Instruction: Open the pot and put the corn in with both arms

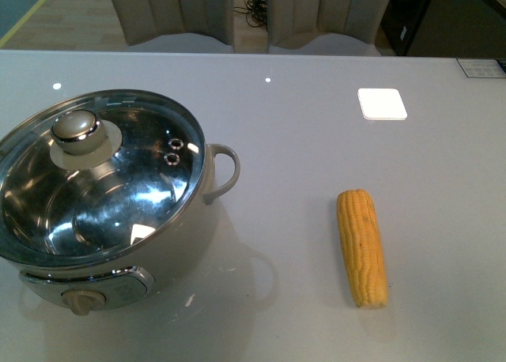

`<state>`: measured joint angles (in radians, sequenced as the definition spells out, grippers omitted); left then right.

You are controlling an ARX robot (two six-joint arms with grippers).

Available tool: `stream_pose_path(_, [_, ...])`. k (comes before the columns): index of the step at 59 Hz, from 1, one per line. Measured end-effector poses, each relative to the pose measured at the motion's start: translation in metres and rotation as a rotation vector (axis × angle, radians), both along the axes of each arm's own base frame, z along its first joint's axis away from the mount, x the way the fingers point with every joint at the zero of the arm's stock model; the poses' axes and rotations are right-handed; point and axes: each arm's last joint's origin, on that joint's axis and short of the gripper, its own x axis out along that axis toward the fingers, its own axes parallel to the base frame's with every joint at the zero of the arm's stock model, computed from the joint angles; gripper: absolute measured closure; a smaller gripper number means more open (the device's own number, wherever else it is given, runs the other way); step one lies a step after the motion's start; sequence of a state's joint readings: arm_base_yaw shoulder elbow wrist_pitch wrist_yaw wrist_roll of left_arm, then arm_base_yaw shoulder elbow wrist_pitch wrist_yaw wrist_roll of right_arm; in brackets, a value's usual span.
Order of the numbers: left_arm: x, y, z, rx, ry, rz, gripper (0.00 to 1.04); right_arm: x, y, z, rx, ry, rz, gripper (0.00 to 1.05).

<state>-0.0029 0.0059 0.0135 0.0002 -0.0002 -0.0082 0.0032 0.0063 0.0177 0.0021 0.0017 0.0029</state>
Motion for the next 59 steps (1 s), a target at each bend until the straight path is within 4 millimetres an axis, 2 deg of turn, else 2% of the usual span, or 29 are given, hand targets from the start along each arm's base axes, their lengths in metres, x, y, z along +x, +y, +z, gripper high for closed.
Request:
stream_pose_path(50, [0.0,0.0,0.0,0.0,0.0,0.0,0.07,0.0,0.0,0.0,0.0,0.0,0.0,0.09])
stream_pose_path(52, [0.0002,0.0,-0.0008,-0.024,0.033,-0.003,0.07,0.0,0.0,0.0,0.0,0.0,0.0,0.09])
stream_pose_path(57, [0.0021,-0.0002,-0.0034,-0.216,0.276,0.008,0.07,0.0,0.0,0.0,0.0,0.0,0.0,0.09])
stream_pose_path(59, [0.0039,-0.0002,-0.0052,-0.288,0.314,0.024,0.07,0.0,0.0,0.0,0.0,0.0,0.0,0.09])
